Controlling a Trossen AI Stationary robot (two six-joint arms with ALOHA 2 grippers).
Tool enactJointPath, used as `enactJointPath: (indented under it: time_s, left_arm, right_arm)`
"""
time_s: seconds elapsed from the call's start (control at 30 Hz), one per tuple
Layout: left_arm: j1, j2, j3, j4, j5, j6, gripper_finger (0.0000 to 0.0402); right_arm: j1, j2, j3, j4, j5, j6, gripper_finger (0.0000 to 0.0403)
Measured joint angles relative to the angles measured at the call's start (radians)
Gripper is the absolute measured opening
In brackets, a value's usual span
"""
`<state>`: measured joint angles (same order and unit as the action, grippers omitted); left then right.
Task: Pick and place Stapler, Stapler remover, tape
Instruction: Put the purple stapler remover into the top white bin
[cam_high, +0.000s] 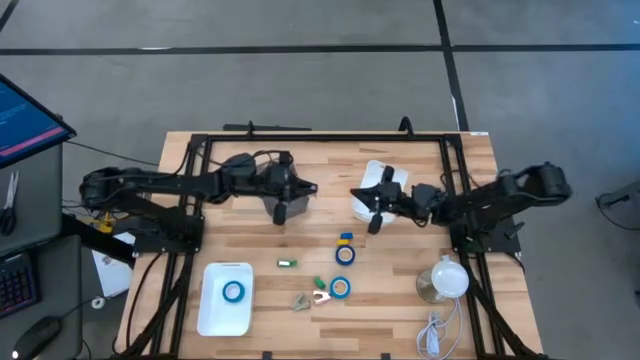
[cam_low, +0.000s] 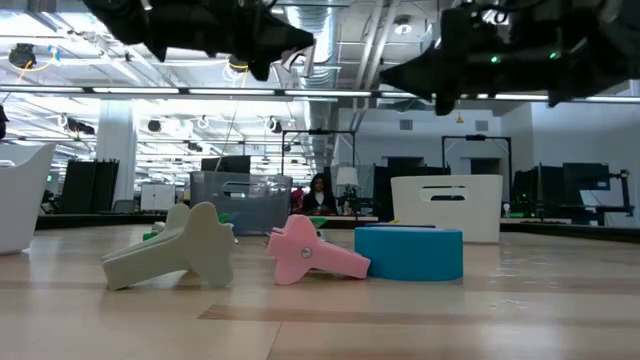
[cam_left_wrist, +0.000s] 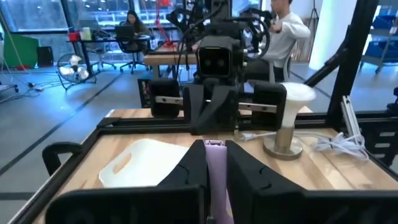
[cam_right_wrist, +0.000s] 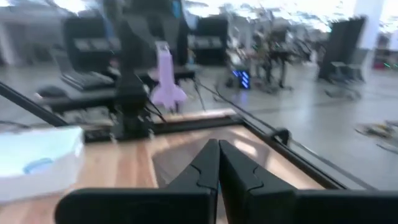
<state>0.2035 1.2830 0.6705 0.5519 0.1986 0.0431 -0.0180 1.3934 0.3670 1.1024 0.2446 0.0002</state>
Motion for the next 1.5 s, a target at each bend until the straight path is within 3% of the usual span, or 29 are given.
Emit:
enactJointPath:
  time_s: [0.1,0.33,0.67,0.77,0.9,1.17,1.5]
  left_arm:
    - [0.0,-0.003,-0.027,0.045,0.0,-0.011,0.0017]
    - [0.0,-0.002,-0.031,0.056,-0.001,-0.023,0.0017]
    - [0.001,-0.002,-0.073,0.051,-0.039,-0.034,0.0017]
    - [0.001,-0.002,-0.076,0.052,-0.041,-0.034,0.0017]
    - [0.001,-0.002,-0.076,0.055,-0.041,-0.044,0.0017]
    - [0.001,-0.002,-0.076,0.056,-0.04,-0.049,0.0017]
    - [0.001,-0.002,-0.076,0.056,-0.04,-0.049,0.0017]
  right_arm:
    - [-0.021,0.105,0.029,0.106,-0.059,0.0,0.0]
    - [-0.038,0.25,0.157,0.114,-0.123,-0.003,0.0]
    - [-0.044,0.237,0.206,0.058,-0.125,-0.011,0.0003]
    - [-0.051,0.236,0.239,-0.038,-0.167,0.016,0.0024]
    - [-0.048,0.248,0.314,-0.155,-0.17,0.01,0.008]
    - [-0.041,0.249,0.361,-0.189,-0.17,-0.033,0.0171]
    - [-0.042,0.248,0.367,-0.19,-0.17,-0.028,0.0183]
